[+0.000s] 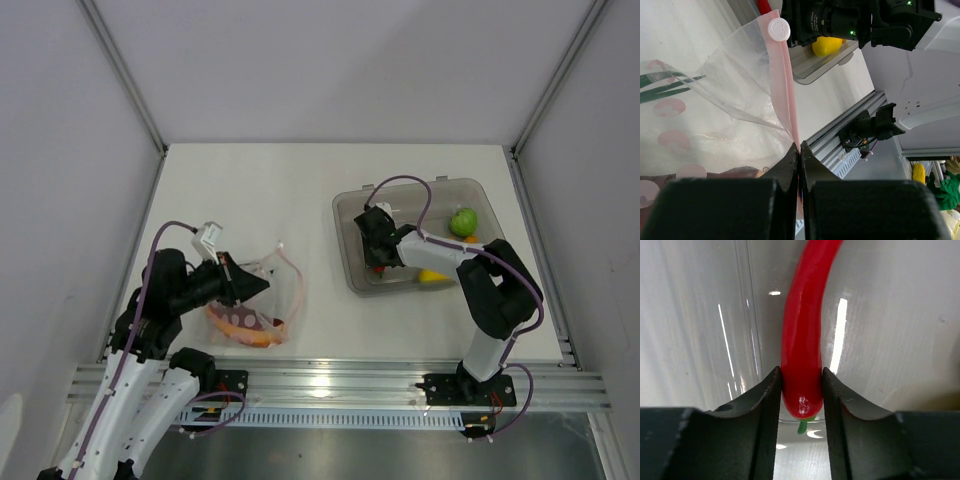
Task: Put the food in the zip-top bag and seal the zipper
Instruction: Pick up the fake vegetable from the bin.
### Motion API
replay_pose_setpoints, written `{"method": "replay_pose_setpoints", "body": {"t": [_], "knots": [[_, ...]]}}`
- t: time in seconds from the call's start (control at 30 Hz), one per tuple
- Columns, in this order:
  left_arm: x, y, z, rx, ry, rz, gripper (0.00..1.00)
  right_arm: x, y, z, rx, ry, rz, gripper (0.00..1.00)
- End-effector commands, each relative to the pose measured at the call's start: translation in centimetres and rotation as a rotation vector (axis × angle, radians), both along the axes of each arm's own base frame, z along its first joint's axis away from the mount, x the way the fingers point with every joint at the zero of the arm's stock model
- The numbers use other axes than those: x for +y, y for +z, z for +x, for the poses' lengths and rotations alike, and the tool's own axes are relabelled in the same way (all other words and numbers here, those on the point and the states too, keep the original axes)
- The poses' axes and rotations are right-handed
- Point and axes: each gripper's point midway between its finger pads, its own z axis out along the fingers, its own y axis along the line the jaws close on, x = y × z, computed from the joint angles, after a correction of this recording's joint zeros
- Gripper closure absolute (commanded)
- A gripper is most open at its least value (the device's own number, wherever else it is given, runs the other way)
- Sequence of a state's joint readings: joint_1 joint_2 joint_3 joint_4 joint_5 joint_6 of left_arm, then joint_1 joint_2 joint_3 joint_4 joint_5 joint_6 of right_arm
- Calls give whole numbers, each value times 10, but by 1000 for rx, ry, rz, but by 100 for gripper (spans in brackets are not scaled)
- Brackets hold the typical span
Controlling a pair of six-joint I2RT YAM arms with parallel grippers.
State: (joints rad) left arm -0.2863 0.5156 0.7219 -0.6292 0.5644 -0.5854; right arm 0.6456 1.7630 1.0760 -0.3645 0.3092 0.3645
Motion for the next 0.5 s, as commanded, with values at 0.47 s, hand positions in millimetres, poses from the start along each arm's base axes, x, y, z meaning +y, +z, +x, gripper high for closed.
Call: {"method": "replay_pose_setpoints", "body": {"t": [0.47], "knots": [[-4, 6, -3, -28, -24, -24, 100, 3, 98, -23, -143, 24, 225, 100]]}}
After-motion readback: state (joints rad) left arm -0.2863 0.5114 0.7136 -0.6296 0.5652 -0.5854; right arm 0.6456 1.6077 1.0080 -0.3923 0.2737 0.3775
